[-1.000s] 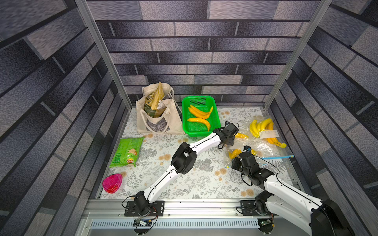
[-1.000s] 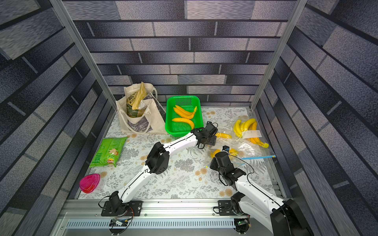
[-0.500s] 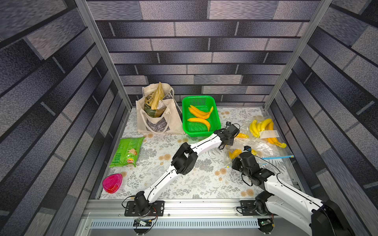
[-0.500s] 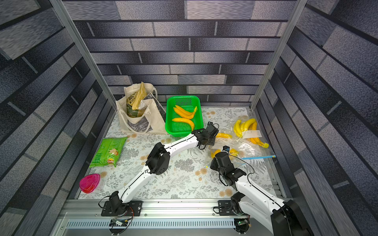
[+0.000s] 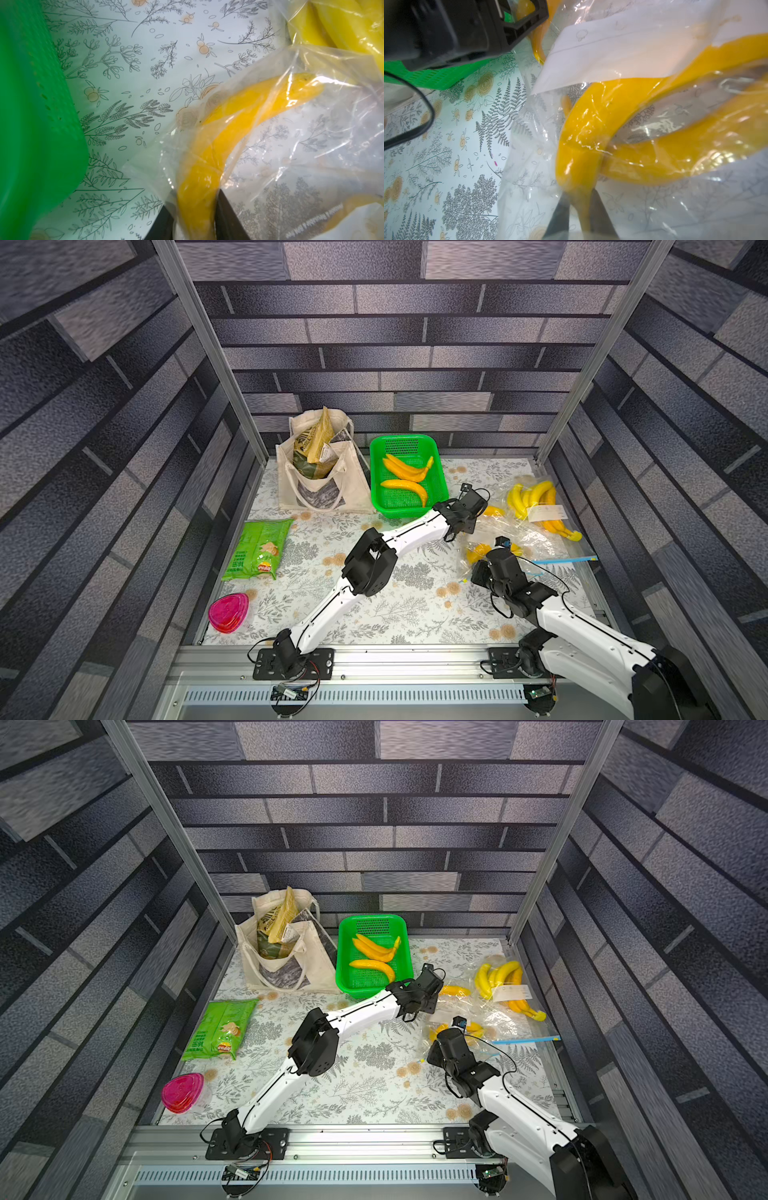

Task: Open the zip-top bag and take out the banana
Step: Pick up the banana from the zipper food storage bag.

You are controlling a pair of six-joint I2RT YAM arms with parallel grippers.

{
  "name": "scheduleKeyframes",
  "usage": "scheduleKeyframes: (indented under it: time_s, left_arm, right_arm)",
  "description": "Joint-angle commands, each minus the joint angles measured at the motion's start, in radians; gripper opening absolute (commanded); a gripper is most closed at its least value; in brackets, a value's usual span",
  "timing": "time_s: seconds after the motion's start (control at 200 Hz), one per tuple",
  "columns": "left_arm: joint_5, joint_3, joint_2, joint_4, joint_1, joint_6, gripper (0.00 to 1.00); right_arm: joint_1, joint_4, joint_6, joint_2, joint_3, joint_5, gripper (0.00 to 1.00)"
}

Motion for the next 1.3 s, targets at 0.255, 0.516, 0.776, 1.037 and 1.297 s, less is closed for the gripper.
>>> scheduleKeyframes:
  time_s: [0.255, 0.516, 0.776, 1.037, 1.297]
  left_arm:
    - [0.019, 0.173, 0.003, -0.008, 0.06, 0.081, 0.19]
    - [0.061, 0.294, 0.061, -0.025, 0.095, 0.085, 0.22]
    - [0.092, 0.333, 0.105, 0.031, 0.114, 0.094, 0.27]
    - [0.089, 0.399, 0.185, 0.075, 0.127, 0.088, 0.24]
    - [0.077, 0.412, 0.217, 0.132, 0.138, 0.1, 0.25]
  right_arm:
    - [0.026, -0.009, -0.049, -0.112, -0.023, -0.069, 0.19]
    - [0.061, 0.082, -0.099, -0.11, -0.051, -0.134, 0.19]
    - [0.113, -0.023, -0.04, -0.125, -0.037, -0.104, 0.18]
    - [0.226, -0.087, -0.042, -0.195, -0.026, -0.091, 0.18]
    - [0.318, -0.2, -0.076, -0.26, 0.014, -0.076, 0.17]
